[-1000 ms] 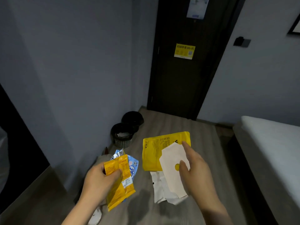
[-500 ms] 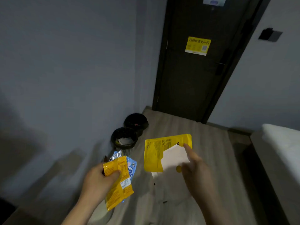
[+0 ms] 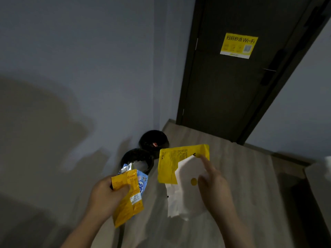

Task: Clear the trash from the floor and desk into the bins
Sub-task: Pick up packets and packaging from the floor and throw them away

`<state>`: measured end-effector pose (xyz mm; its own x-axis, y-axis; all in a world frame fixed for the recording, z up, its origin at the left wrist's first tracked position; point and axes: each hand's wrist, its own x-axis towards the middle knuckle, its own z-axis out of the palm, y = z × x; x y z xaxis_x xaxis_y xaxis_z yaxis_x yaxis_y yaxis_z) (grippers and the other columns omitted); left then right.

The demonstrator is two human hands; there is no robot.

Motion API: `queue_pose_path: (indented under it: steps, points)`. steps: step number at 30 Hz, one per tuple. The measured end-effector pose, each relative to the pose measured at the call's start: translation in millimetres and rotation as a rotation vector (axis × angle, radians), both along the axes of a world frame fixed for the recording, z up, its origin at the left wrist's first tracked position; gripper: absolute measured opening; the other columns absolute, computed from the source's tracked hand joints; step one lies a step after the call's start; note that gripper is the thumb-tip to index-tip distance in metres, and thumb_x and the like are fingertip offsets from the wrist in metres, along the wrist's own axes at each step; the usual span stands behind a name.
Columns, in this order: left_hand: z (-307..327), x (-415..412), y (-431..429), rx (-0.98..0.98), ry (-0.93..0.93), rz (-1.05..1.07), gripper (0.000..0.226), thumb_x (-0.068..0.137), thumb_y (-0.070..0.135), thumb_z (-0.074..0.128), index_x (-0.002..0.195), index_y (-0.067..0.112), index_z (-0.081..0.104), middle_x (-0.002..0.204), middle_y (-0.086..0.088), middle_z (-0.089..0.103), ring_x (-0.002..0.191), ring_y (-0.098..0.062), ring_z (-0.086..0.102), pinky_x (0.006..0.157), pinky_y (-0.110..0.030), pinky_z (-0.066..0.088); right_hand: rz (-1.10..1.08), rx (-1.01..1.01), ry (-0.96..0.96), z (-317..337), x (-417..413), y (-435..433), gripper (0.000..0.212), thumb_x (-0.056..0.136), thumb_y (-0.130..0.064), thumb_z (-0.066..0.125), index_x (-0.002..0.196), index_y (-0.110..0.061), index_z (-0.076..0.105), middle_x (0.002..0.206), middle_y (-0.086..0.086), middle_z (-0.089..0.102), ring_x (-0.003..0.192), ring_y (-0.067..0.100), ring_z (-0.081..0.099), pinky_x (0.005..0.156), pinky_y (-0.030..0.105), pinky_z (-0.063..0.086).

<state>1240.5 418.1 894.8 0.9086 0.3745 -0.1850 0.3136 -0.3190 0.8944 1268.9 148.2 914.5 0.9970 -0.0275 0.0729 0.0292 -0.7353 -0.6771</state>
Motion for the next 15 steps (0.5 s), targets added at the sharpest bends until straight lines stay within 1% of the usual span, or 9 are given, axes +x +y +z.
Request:
queue_pose_path:
  steps: [3, 5, 8, 10, 12, 13, 15]
  points:
    - [-6, 34, -1, 0.007, 0.023, -0.006, 0.023, 0.055, 0.031, 0.062, 0.068, 0.014, 0.07, 0.066, -0.011, 0.07, 0.069, -0.029, 0.068, 0.066, -0.043, 0.054, 0.001, -0.01, 0.037, -10, 35, -1, 0.061, 0.094, -0.011, 0.047, 0.146, -0.037, 0.027, 0.13, 0.001, 0.054, 0.09, 0.005, 0.048, 0.067, 0.012, 0.037]
    - [-10, 60, 3, 0.017, 0.034, -0.004, 0.024, 0.055, 0.032, 0.061, 0.067, 0.013, 0.07, 0.064, -0.011, 0.069, 0.064, -0.025, 0.066, 0.063, -0.039, 0.053, 0.001, -0.014, 0.041, -15, 58, 2, 0.061, 0.094, -0.01, 0.048, 0.145, -0.037, 0.027, 0.128, 0.0, 0.055, 0.087, 0.003, 0.047, 0.062, 0.005, 0.034]
    - [-19, 101, 12, 0.006, 0.041, 0.013, 0.022, 0.053, 0.032, 0.061, 0.062, 0.014, 0.068, 0.053, -0.004, 0.066, 0.055, -0.016, 0.06, 0.054, -0.03, 0.047, 0.007, -0.03, 0.048, -22, 98, 12, 0.062, 0.094, -0.009, 0.049, 0.145, -0.037, 0.027, 0.124, 0.0, 0.057, 0.08, -0.001, 0.044, 0.059, 0.003, 0.035]
    - [-24, 131, 22, -0.012, 0.053, 0.004, 0.02, 0.056, 0.033, 0.064, 0.06, 0.014, 0.066, 0.049, 0.002, 0.064, 0.049, -0.01, 0.057, 0.049, -0.025, 0.042, 0.016, -0.046, 0.065, -28, 129, 22, 0.064, 0.094, -0.011, 0.049, 0.146, -0.037, 0.022, 0.124, -0.001, 0.057, 0.082, -0.001, 0.045, 0.059, 0.005, 0.035]
    - [-34, 163, 37, -0.022, 0.07, 0.011, 0.024, 0.061, 0.033, 0.067, 0.063, 0.009, 0.066, 0.049, 0.0, 0.064, 0.048, -0.011, 0.056, 0.049, -0.026, 0.043, 0.037, -0.065, 0.072, -34, 165, 36, 0.064, 0.095, -0.012, 0.049, 0.147, -0.036, 0.02, 0.127, -0.001, 0.056, 0.086, 0.0, 0.045, 0.06, 0.005, 0.035]
    - [-39, 179, 45, -0.032, 0.071, 0.019, 0.03, 0.058, 0.036, 0.067, 0.066, 0.007, 0.066, 0.051, -0.003, 0.064, 0.051, -0.016, 0.057, 0.053, -0.03, 0.046, 0.049, -0.069, 0.076, -37, 183, 44, 0.064, 0.095, -0.012, 0.049, 0.148, -0.036, 0.02, 0.128, -0.001, 0.056, 0.087, 0.0, 0.045, 0.061, 0.006, 0.035]
    - [-49, 211, 64, -0.053, 0.066, 0.04, 0.048, 0.046, 0.047, 0.061, 0.069, 0.005, 0.066, 0.059, -0.012, 0.066, 0.059, -0.027, 0.061, 0.061, -0.041, 0.051, 0.074, -0.076, 0.095, -41, 218, 63, 0.066, 0.094, -0.011, 0.05, 0.148, -0.034, 0.021, 0.128, 0.002, 0.057, 0.087, 0.003, 0.045, 0.064, 0.009, 0.035]
